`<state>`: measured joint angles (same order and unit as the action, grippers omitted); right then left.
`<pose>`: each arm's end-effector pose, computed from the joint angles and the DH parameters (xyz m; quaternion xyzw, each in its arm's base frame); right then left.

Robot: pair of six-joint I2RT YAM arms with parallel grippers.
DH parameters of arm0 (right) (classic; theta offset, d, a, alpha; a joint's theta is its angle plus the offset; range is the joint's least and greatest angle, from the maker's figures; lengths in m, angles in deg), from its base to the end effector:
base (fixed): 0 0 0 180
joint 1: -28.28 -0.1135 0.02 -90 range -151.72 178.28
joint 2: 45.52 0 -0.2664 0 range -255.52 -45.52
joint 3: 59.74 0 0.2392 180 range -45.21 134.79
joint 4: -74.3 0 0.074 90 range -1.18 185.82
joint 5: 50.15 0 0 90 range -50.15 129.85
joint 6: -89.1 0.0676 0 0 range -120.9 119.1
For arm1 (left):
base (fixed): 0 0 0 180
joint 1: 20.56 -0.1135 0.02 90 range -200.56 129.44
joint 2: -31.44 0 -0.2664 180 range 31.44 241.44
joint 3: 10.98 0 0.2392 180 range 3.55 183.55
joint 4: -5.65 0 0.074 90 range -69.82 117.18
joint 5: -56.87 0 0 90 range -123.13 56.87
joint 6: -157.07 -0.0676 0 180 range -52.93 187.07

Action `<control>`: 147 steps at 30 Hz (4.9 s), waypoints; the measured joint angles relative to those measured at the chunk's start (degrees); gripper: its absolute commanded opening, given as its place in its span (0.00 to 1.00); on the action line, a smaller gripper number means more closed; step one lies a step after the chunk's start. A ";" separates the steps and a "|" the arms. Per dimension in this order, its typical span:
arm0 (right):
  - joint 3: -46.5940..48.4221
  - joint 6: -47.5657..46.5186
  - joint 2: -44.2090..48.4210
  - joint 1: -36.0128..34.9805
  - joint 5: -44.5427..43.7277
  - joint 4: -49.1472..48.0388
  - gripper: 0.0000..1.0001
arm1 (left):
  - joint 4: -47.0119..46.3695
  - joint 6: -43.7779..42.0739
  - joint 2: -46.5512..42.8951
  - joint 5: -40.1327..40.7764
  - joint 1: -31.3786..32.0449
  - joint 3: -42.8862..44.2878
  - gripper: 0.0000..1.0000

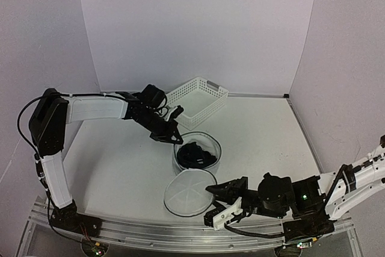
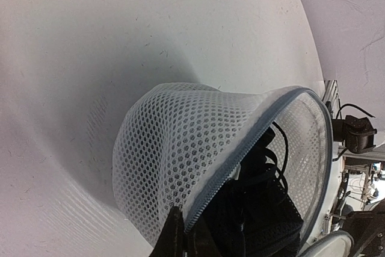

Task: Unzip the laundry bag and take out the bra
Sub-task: Open the lid of the laundry bag, then adjust the laundry bag at the center of the board, then move the bin to the center of the board.

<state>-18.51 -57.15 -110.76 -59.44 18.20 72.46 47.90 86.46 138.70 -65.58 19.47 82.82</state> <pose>0.0350 0.2525 0.2064 -0.7427 0.3517 -0.0014 0.5698 0.2872 -0.2886 0.2040 0.2454 0.8879 -0.3722 0.1135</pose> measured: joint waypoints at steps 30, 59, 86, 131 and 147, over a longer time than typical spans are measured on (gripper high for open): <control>7.52 46.97 9.11 14.38 -13.18 21.35 0.72 | 1.38 4.63 -3.82 11.89 -3.21 -0.13 0.00; 66.82 82.31 -46.31 36.63 -3.54 41.75 0.70 | 2.47 10.12 -22.49 23.12 -3.85 -16.13 0.04; 94.42 104.59 -74.05 48.35 1.92 43.21 0.61 | 3.08 12.15 -29.20 26.67 -4.09 -23.58 0.09; 59.95 93.68 -51.95 52.04 1.60 38.07 0.00 | 3.30 10.51 -25.79 26.53 -4.09 -22.29 0.03; 28.37 74.84 -30.34 52.98 10.86 28.57 0.00 | 3.28 7.32 -21.53 22.49 -3.65 -17.38 0.00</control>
<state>9.86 17.69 -141.09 -6.46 29.07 101.03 51.18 93.79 117.17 -43.09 15.82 65.44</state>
